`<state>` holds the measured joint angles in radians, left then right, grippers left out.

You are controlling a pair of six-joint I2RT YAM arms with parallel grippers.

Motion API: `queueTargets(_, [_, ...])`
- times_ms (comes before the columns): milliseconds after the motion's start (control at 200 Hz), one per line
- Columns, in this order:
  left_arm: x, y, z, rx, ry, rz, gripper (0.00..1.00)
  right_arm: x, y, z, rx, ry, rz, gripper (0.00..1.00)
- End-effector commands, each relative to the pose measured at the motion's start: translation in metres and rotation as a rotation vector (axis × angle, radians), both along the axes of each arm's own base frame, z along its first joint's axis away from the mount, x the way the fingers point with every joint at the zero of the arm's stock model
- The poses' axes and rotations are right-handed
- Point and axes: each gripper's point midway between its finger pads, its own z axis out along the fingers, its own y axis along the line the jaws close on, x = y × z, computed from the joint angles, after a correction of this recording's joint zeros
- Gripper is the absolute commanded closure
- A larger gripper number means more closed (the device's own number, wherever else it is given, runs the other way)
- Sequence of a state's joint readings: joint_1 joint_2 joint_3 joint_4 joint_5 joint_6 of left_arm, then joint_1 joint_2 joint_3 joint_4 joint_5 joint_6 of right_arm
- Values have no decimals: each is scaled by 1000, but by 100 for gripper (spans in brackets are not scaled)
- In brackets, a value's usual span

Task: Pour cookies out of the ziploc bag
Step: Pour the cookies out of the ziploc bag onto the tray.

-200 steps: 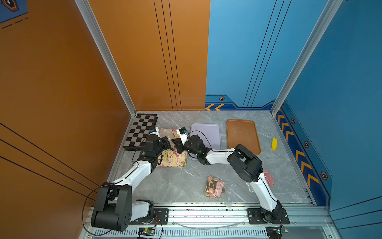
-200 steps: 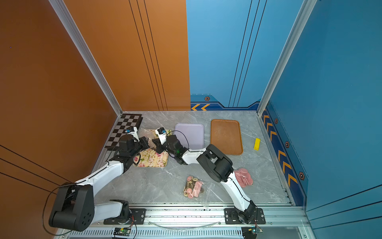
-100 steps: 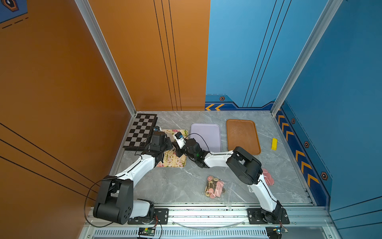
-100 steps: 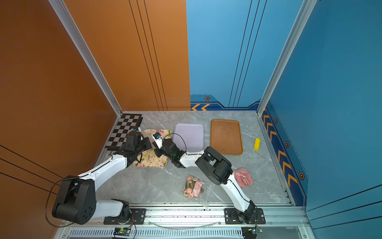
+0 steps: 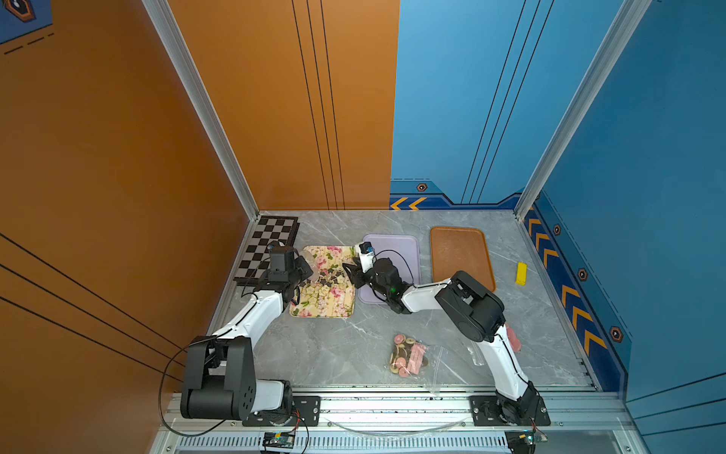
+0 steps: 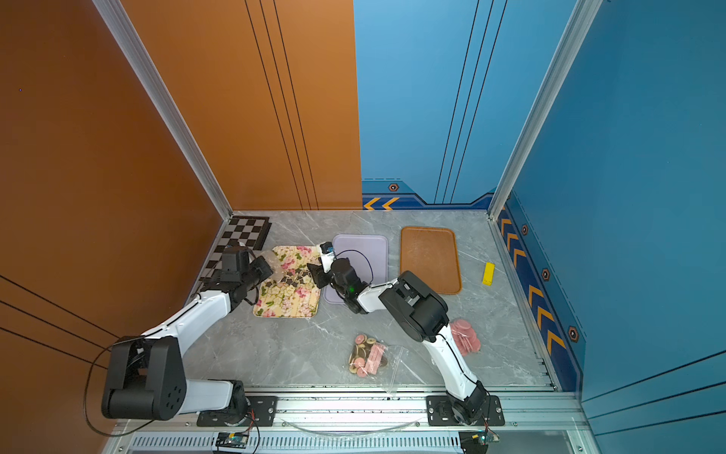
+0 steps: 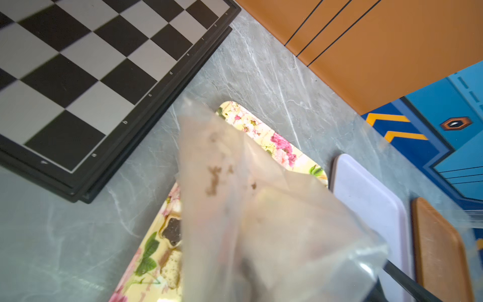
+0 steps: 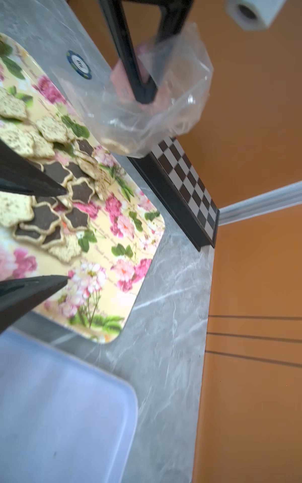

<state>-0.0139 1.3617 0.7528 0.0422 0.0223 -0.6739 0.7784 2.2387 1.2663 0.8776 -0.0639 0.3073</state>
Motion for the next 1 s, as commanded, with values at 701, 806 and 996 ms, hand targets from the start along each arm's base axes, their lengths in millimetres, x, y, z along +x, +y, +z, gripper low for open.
queueTargets(701, [28, -29, 31, -602, -158, 38, 100, -34, 55, 23, -30, -9, 217, 40])
queueTargets(806, [28, -31, 31, -641, -162, 48, 100, -35, 57, 21, -46, -12, 223, 39])
queueTargets(996, [24, -38, 30, -686, -163, 41, 100, -35, 64, 19, -73, -22, 224, 37])
